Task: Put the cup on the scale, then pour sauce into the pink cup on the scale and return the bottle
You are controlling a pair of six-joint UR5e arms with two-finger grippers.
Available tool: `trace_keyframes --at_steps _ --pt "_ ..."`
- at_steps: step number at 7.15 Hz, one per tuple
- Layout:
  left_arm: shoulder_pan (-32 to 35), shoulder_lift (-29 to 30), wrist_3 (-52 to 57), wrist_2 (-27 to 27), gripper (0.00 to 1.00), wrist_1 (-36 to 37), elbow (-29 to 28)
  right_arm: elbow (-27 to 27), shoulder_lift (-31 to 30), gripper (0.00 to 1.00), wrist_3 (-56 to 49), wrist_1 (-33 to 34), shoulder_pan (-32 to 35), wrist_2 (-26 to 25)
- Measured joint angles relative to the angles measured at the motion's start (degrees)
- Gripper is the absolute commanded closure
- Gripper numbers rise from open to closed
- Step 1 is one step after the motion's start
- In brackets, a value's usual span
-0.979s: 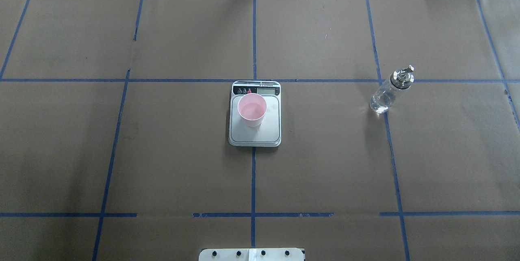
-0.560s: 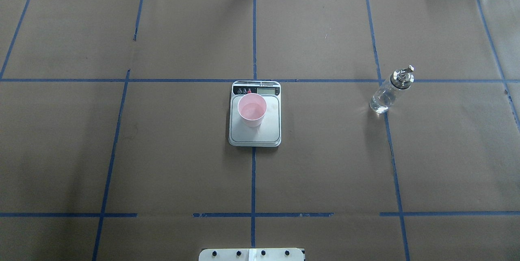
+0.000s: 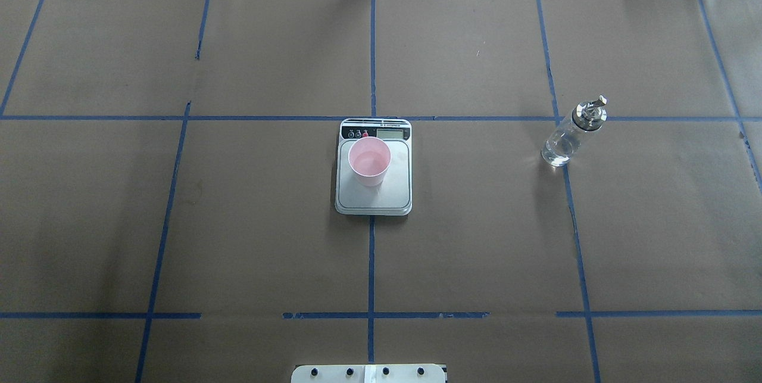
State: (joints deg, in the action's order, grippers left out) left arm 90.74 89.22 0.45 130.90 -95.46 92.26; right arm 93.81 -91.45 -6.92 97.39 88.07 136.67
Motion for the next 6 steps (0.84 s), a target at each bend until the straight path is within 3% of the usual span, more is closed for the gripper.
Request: trace_keyframes --at_steps 2,4,6 --pt "-0.03 0.24 -0.16 0.05 0.0 0.14 0.49 -3.68 2.93 0.0 1.87 -3.48 0.0 -0.02" --pt "-0.04 0.38 -0.18 0.04 0.0 0.24 0.72 -10.87 6.51 0.0 8.19 -14.37 0.0 -0.29" --pt "-0.04 0.63 -0.22 -0.13 0.0 0.29 0.93 -13.21 7.51 0.0 10.77 -19.26 0.18 -0.49"
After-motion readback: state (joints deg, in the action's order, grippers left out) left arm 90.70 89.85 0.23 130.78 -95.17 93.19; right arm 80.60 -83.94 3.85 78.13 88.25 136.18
